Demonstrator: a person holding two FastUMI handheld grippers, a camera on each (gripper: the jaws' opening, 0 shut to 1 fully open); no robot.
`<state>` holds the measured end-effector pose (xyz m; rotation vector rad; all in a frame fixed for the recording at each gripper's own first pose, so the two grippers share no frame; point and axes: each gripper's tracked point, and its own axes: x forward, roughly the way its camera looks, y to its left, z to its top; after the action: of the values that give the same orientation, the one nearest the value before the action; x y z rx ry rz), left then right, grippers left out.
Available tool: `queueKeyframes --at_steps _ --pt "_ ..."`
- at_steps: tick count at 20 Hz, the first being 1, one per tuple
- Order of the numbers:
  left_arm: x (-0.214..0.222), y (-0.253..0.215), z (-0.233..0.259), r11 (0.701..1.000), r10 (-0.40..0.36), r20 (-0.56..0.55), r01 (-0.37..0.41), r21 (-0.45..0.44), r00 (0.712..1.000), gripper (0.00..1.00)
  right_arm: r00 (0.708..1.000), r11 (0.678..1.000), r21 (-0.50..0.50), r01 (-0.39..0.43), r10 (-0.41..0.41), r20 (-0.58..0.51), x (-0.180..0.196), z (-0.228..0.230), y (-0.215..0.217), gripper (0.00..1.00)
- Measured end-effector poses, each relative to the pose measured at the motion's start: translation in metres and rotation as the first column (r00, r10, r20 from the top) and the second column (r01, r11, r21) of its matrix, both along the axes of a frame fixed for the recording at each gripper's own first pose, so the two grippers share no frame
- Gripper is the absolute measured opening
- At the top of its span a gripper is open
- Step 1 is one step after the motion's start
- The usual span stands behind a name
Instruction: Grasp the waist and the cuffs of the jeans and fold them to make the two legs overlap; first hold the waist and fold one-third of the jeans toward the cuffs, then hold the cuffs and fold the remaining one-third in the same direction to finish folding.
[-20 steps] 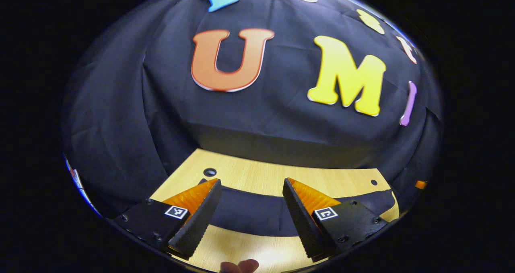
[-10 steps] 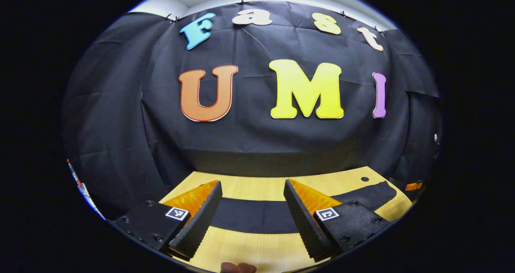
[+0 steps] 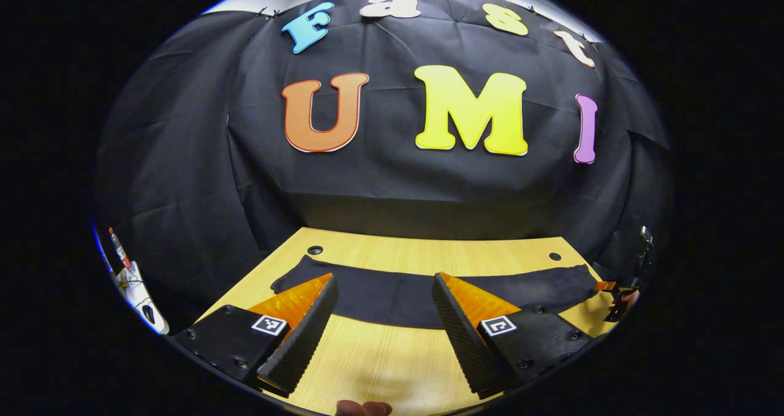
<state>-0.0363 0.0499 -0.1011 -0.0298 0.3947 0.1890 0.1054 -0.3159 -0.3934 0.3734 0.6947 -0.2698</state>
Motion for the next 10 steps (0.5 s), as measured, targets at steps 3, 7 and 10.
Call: queueKeyframes --at_steps 3,7,10 --pt "0.001 -0.002 -0.014 1.000 0.006 -0.043 -0.007 -0.029 0.999 0.99 1.000 1.000 -0.007 -0.014 0.014 -0.023 0.015 -0.014 0.004 0.99" --pt "0.004 0.002 -0.028 0.999 -0.003 -0.074 -0.001 -0.048 0.997 0.99 1.000 1.000 -0.012 -0.001 0.001 -0.025 0.018 -0.017 0.009 0.87" --pt "0.010 0.009 -0.032 0.998 -0.014 -0.080 0.010 -0.057 0.997 0.99 1.000 0.999 0.045 -0.002 0.003 -0.018 0.023 -0.012 0.020 0.69"
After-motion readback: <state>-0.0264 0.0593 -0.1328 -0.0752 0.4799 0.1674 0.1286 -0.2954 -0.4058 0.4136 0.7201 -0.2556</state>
